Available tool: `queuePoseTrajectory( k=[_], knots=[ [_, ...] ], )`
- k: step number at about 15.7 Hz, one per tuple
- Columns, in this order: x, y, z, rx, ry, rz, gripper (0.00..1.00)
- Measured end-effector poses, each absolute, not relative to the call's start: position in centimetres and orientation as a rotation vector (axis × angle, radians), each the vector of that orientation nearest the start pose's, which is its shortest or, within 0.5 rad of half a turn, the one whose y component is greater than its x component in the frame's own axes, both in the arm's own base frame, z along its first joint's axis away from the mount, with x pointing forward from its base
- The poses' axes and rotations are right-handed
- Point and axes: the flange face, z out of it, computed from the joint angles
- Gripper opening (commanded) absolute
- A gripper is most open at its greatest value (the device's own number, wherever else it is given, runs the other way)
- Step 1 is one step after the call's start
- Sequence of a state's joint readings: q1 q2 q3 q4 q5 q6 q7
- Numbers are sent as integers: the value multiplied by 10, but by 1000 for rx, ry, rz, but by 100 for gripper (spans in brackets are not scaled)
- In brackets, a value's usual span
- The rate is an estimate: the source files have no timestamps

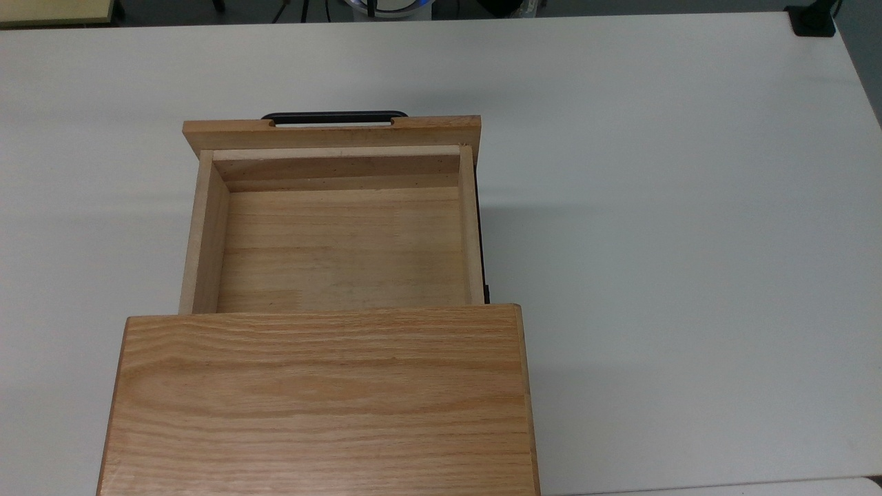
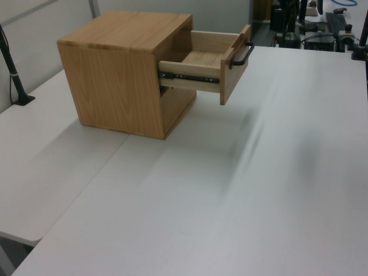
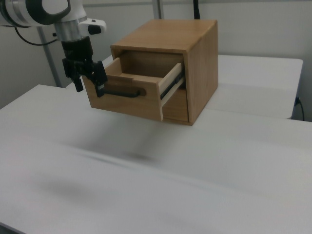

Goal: Close the drawer by sliding it
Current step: 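Push the open wooden drawer's front with the gripper into the cabinet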

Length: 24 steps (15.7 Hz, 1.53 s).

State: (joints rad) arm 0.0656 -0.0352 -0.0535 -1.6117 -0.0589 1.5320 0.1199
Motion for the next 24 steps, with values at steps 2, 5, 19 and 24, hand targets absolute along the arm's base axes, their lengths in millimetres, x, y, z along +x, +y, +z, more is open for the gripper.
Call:
queuePoseTrajectory(
  k=[2,5,19,24],
  knots=[
    [539,-1,622,-3198,112,66,100],
    [539,-11,622,-3198,14,71,100],
    [547,-9,606,-3193,-91,120,0],
    [573,-4,578,-3164,-225,73,0]
  ],
)
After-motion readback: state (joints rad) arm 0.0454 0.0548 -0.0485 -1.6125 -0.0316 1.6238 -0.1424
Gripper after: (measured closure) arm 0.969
